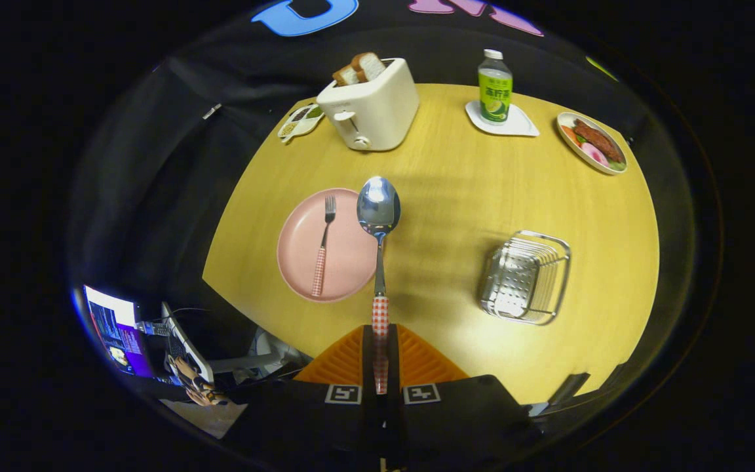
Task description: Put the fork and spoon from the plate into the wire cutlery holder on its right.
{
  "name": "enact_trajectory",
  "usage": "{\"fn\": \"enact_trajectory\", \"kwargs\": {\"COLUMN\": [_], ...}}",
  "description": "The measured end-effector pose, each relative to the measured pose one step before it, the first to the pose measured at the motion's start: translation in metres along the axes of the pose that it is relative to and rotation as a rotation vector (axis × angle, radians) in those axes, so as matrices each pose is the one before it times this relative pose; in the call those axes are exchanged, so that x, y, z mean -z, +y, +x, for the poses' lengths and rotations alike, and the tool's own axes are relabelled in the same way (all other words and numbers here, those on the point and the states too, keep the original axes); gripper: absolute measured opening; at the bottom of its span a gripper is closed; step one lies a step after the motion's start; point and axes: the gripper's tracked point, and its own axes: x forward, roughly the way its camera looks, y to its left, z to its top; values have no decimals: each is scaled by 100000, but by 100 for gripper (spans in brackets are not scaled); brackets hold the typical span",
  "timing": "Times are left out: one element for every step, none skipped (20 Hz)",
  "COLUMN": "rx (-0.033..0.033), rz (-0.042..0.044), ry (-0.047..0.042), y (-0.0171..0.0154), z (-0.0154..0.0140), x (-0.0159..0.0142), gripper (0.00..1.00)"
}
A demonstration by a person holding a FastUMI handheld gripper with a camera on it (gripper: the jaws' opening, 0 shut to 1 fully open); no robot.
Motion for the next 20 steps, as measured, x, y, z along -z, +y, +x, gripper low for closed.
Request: {"fn": "enact_trajectory", "kwargs": {"rx": [1666, 1609, 1533, 1484, 1495, 614, 674, 988, 1134, 698, -266, -955, -869, -330, 798, 742, 80, -10, 251, -142], "rz": [-686, -856, -688, -183, 122, 219, -250, -1408, -2170, -2202, -1583, -1014, -937, -1648, -1827, -1745, -873, 201, 757, -198], "ry": [1688, 2075, 2077, 1701, 1807, 2447, 2163, 2189, 2599, 3389, 3570, 2705, 2611, 2911, 2355, 2688, 2850, 2975, 3201, 1631], "y": [-1536, -1534, -1467, -1613, -1372, -1027, -839, -946, -858, -642, -383, -179, -201, -253, -464, -321, -215, 40, -86, -11], "z": [-950, -652, -479, -563, -393, -189, -148, -89, -226, -109, 136, 160, 13, 103, 210, 341, 368, 476, 371, 334], "x": [443, 555, 415, 326, 164, 291, 3, 141, 349, 389, 145, 92, -57, 147, -152, -6, -36, -75, 34, -411], "gripper": [8, 8, 8, 8, 8, 9, 8, 8, 8, 8, 8, 8, 8, 9, 8, 8, 8, 8, 8, 8]}}
